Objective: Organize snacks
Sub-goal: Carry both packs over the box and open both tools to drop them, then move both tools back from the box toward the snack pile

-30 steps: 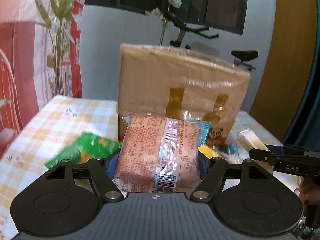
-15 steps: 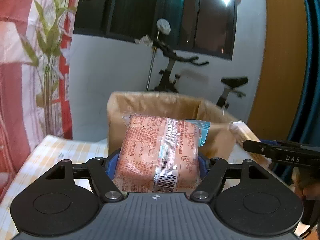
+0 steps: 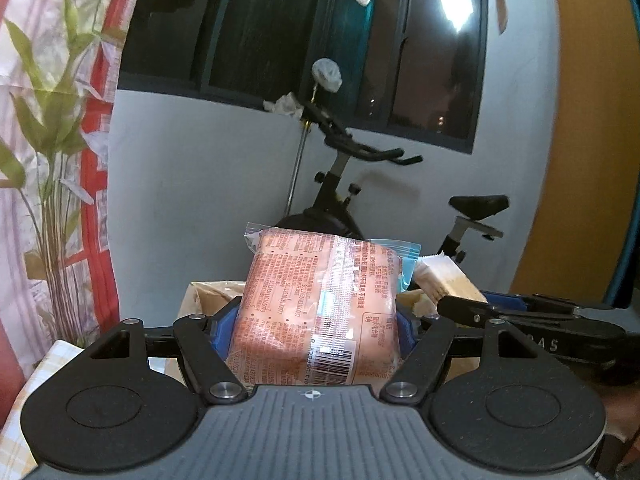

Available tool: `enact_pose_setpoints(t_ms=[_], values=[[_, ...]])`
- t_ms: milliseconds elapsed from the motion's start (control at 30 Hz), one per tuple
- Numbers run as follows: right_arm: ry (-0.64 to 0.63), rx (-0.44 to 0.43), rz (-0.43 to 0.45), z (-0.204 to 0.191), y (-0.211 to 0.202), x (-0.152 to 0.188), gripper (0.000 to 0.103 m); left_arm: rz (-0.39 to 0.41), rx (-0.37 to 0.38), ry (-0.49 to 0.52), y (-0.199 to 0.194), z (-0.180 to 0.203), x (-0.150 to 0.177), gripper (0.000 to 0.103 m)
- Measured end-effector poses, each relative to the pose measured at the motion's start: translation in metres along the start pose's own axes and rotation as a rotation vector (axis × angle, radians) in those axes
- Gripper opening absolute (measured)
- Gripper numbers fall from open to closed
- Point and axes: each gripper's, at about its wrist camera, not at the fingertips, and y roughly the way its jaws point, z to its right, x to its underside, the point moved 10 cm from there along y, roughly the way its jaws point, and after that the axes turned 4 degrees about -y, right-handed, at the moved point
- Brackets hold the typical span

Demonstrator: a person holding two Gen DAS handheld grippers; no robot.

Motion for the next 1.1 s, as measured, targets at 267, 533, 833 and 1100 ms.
enact_pose_setpoints(t_ms=[267,533,833,1100], values=[[-0.061,0.02,-0.097,0.006,0.034,0.02,0.049,-0.041,-0.045,0.04,0.032,-0.002,0.005,0.075],[-0.08,0.033,-0.173,0.009,0.042,0.041,0.05,-0.112,-0.053,0.035,0.044,-0.014,0.022,0.075],[-0.057,0.046,-0.18,0.01,0.022,0.047,0.068,-0.107,-0.045,0.026,0.016,-0.018,0.021,0.082],[-0.048,0.04,-0.152,0.006,-0.009,0.048,0.068,-0.106,-0.041,-0.009,-0.031,-0.031,0.027,0.083]])
